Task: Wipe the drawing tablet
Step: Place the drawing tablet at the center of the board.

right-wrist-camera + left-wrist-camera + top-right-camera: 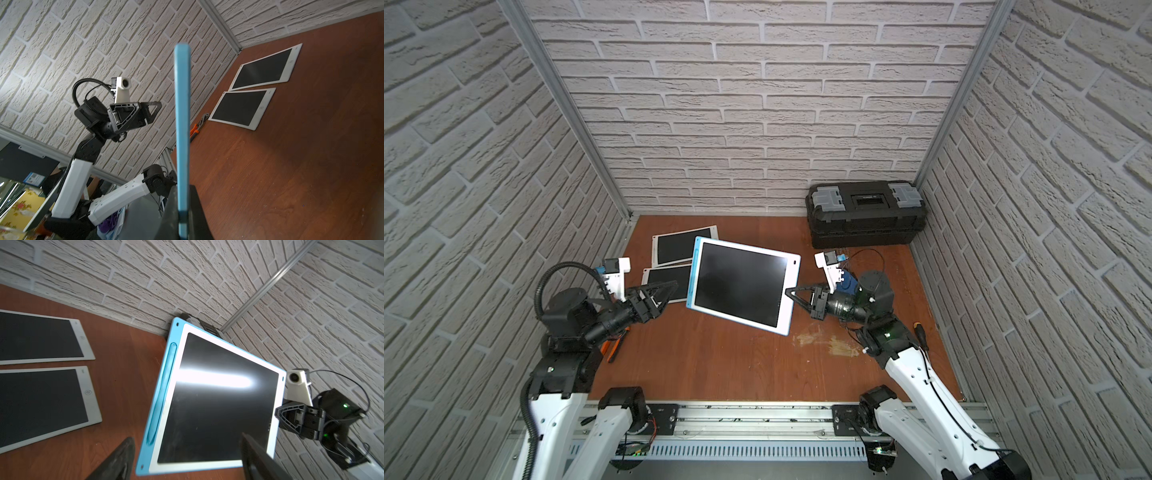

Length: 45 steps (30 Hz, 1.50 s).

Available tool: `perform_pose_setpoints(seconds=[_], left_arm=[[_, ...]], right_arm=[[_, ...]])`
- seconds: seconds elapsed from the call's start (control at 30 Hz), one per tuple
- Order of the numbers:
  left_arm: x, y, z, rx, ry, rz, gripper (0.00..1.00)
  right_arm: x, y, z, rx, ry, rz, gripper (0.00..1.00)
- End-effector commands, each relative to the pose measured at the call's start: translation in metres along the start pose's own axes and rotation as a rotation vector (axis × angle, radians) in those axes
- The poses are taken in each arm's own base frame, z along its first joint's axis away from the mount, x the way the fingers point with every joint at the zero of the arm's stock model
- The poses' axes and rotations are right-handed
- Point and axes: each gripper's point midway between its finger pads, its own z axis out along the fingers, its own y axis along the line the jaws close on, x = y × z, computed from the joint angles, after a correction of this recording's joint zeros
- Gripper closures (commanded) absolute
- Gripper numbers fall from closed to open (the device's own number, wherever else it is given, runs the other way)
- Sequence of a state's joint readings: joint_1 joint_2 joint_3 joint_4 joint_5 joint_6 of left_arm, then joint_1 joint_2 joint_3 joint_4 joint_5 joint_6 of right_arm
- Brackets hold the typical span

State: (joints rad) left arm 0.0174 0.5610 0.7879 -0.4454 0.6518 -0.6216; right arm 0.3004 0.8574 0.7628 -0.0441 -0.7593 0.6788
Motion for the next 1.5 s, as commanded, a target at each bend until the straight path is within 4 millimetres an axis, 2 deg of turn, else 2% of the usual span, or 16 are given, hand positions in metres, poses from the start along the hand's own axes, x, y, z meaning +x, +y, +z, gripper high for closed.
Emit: perform_pose_setpoints(seconds=[0.0, 0.03, 0.13, 0.23, 0.43, 0.5, 0.67, 0.73, 0.83, 0.97, 1.1, 1.3, 1.47], left_arm=[[0.008, 0.038, -0.012, -0.248, 0.049, 0.040, 0.17], [0.009, 0.045, -0.015, -0.292, 0.059, 0.037, 0.08], [0.013, 0.052, -0.014, -0.316, 0.086, 0.017, 0.04], [0.017, 0.054, -0.010, -0.301, 0.086, 0.006, 0.02], [0.019, 0.056, -0.010, -0.300, 0.082, 0.028, 0.02], [0.022, 0.057, -0.007, -0.291, 0.096, 0.029, 0.02], [0.028, 0.061, 0.003, -0.273, 0.146, 0.007, 0.02], [0.028, 0.064, 0.003, -0.283, 0.151, 0.008, 0.02], [0.027, 0.062, 0.002, -0.275, 0.140, 0.016, 0.02], [0.026, 0.061, 0.001, -0.275, 0.131, 0.024, 0.02], [0.028, 0.060, 0.002, -0.270, 0.138, 0.024, 0.02], [0.026, 0.059, 0.000, -0.273, 0.129, 0.034, 0.02], [0.026, 0.060, -0.001, -0.281, 0.126, 0.036, 0.02]], right_arm=[[-0.040, -0.026, 0.002, 0.216, -0.083, -0.021, 0.97], [-0.047, -0.042, 0.005, 0.297, -0.080, 0.009, 0.97], [-0.058, -0.086, 0.017, 0.457, -0.068, 0.110, 0.97], [-0.072, -0.113, 0.023, 0.565, -0.109, 0.160, 0.98], [-0.101, -0.158, 0.012, 0.802, -0.231, 0.202, 0.97], [-0.102, -0.177, 0.015, 0.829, -0.233, 0.255, 0.97], [-0.104, -0.215, 0.038, 0.763, -0.153, 0.448, 0.97], [-0.101, -0.223, 0.050, 0.745, -0.040, 0.501, 0.97], [-0.095, -0.222, 0.075, 0.661, 0.163, 0.521, 0.97], [-0.073, -0.220, 0.099, 0.540, 0.376, 0.594, 0.97], [-0.062, -0.230, 0.097, 0.573, 0.446, 0.585, 0.97], [-0.035, -0.253, 0.087, 0.669, 0.574, 0.573, 0.97], [-0.021, -0.263, 0.096, 0.666, 0.614, 0.560, 0.97]])
